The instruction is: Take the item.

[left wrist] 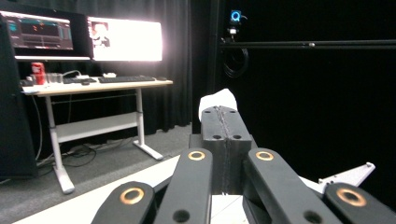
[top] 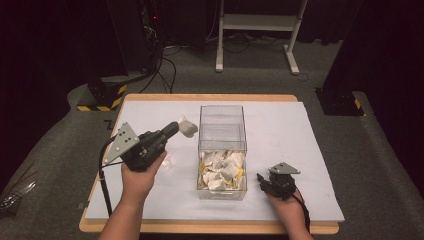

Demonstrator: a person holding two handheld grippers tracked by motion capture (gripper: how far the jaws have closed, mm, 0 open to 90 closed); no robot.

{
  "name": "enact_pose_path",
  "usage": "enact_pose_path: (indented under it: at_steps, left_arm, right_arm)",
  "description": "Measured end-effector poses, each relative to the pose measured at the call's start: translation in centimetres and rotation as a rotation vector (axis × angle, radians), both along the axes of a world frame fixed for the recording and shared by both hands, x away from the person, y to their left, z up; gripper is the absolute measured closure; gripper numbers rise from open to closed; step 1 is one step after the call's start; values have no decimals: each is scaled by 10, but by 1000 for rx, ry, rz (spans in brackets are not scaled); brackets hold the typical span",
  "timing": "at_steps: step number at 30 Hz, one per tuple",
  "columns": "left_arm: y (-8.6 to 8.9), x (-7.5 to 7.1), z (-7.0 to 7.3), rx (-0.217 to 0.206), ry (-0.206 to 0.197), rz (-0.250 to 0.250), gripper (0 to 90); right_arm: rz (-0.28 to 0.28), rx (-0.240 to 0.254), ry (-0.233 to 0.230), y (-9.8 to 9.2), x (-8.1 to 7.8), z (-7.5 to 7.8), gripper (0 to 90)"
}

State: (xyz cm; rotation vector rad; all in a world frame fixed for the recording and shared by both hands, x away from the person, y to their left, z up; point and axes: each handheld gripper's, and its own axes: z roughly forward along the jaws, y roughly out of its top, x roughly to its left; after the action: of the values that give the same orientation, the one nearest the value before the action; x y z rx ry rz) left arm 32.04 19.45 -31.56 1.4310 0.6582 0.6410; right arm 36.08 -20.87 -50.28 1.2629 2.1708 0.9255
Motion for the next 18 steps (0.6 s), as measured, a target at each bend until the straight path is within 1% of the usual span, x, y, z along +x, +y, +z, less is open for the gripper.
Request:
enact_pose_path:
  at_steps: [7, 8, 10, 18]
  left_arm:
    - [12, -2, 8, -11, -18, 27, 900]
    - [13, -2, 8, -18, -19, 30, 900]
    - [16, -3, 10, -16, -24, 38, 900]
    - [22, -3, 10, -20, -26, 52, 900]
  right_arm:
    - [-2, 1, 2, 0, 0, 0, 463]
    - [-3, 1, 1, 0, 0, 0, 463]
    - [-3, -2, 0, 0, 0, 0, 463]
    - [-3, 0, 1, 0, 0, 0, 464]
